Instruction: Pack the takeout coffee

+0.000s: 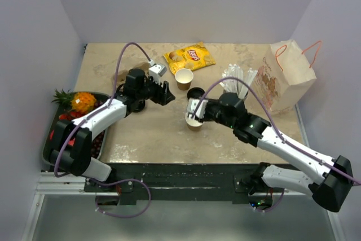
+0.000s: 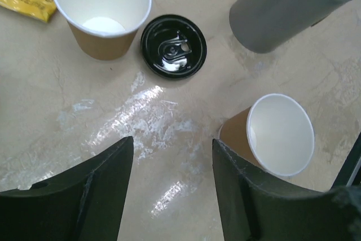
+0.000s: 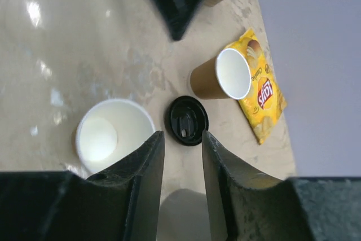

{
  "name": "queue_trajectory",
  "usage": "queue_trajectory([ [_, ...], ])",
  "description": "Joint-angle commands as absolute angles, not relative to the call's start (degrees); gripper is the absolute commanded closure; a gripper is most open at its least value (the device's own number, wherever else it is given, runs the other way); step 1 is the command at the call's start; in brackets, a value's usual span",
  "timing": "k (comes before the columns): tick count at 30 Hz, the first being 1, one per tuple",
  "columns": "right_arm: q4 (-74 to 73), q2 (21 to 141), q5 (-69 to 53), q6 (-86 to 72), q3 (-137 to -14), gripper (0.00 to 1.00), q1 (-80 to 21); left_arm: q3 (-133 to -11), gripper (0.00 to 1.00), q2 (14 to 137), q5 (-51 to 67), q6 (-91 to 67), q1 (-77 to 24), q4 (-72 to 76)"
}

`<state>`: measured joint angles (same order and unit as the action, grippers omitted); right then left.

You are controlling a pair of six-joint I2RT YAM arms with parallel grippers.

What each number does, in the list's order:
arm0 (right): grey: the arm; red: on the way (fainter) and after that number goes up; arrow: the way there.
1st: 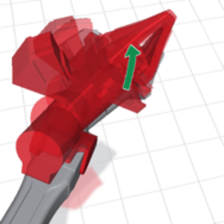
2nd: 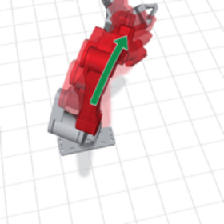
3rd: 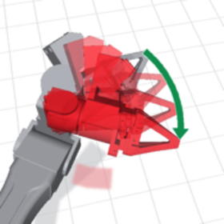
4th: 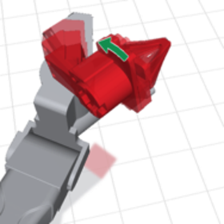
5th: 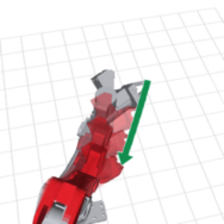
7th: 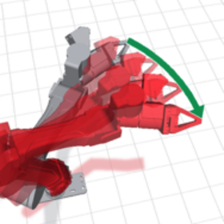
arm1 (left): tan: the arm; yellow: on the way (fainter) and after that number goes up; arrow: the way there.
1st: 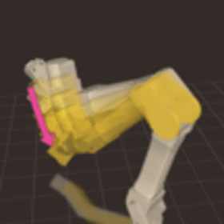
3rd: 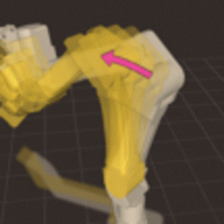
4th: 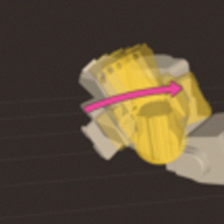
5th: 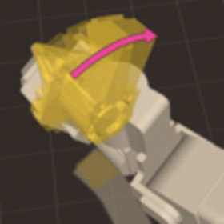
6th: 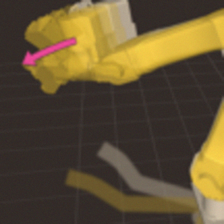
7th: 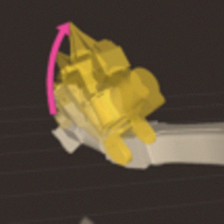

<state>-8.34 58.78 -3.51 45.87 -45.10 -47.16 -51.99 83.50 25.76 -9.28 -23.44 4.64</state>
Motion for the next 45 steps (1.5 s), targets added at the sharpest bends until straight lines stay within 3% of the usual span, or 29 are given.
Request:
queue_trajectory([
  [1,-6.67,65.44,-6.74,26.03,-53.95,0.6,-38.62,-55.89,0.38,85.95,28.75,-9.05,-23.91,3.17],
  [4,-12.81,74.83,-15.11,25.92,-62.2,0.58,-33.42,-56.69,0.39,84.91,27.16,-9.05,-23.82,2.02],
  [8,-26.43,85.94,-20.21,38.89,-75.29,0.55,-31.73,-55.64,0.38,82.36,26.02,-8.61,-23.21,0.09],
  [11,-27.68,88.85,-21.97,47.94,-76.38,0.46,-31.64,-53.88,0.38,79.29,25.4,-7.82,-22.15,-3.34],
  [14,-29.96,90.52,-24.43,56.82,-76.72,0.44,-31.64,-52.12,0.38,76.38,24.26,-6.68,-20.83,-5.27],
  [22,-41.21,100.89,-22.24,69.51,-83.84,0.49,-31.73,-51.86,0.38,73.57,23.2,-5.89,-16.09,-8.26],
  [45,-40.52,113.9,-10.9,77.52,-87.98,0.55,-30.94,-52.47,0.37,74.97,23.38,-6.68,-15.29,-7.47],
])
